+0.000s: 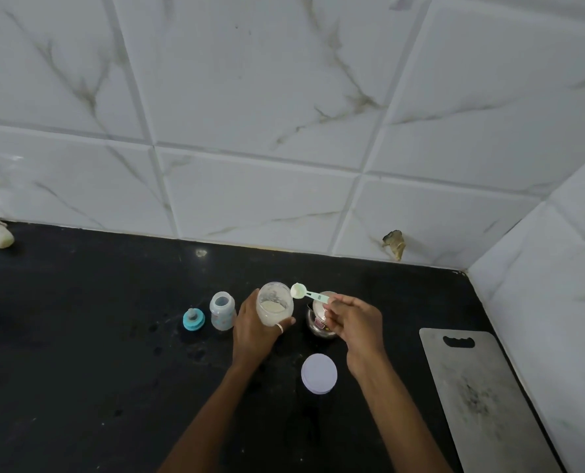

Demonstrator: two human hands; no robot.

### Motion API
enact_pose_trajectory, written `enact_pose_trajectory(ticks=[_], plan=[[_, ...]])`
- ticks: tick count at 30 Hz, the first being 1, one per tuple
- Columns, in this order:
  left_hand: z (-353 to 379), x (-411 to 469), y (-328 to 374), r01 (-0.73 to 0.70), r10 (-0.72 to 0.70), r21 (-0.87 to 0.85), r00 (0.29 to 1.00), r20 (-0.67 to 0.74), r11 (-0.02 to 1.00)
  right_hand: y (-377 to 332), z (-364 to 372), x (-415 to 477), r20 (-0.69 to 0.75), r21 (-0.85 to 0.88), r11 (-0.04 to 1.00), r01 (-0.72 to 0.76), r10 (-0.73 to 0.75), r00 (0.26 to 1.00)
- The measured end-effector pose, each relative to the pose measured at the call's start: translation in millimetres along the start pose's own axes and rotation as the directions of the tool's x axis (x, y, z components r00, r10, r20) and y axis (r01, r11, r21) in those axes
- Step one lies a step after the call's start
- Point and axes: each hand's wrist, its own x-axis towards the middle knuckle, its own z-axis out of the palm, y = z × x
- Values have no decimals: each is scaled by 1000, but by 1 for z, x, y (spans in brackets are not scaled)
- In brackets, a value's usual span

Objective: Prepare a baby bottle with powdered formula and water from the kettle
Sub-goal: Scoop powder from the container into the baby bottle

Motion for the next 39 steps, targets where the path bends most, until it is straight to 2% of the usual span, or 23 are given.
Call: enact_pose_trajectory(ticks=[7,15,26,32,35,39], plan=[[7,-2,-8,19,-19,-14,1000,7,1000,5,-6,1,-31,2,1000,-18,19,999],[0,-14,11,88,-85,-27,993,85,996,4,0,-3,-20,24,999,-28,28,999],[-47,-35,25,-31,28,-37,997,-74,999,0,24,-7,51,47,999,-8,5,999],[-83,-24,16,-1,-12,-80,986,-167,997,0,50,-11,101,72,997,-36,29,994],[-96,-19,3,40,-56,-101,985,-165,994,5,62,-10,108,65,997,-51,44,993],[-102,-11,-20,105,-115,-113,990,-84,988,14,71,-6,110,44,997,-61,56,992]])
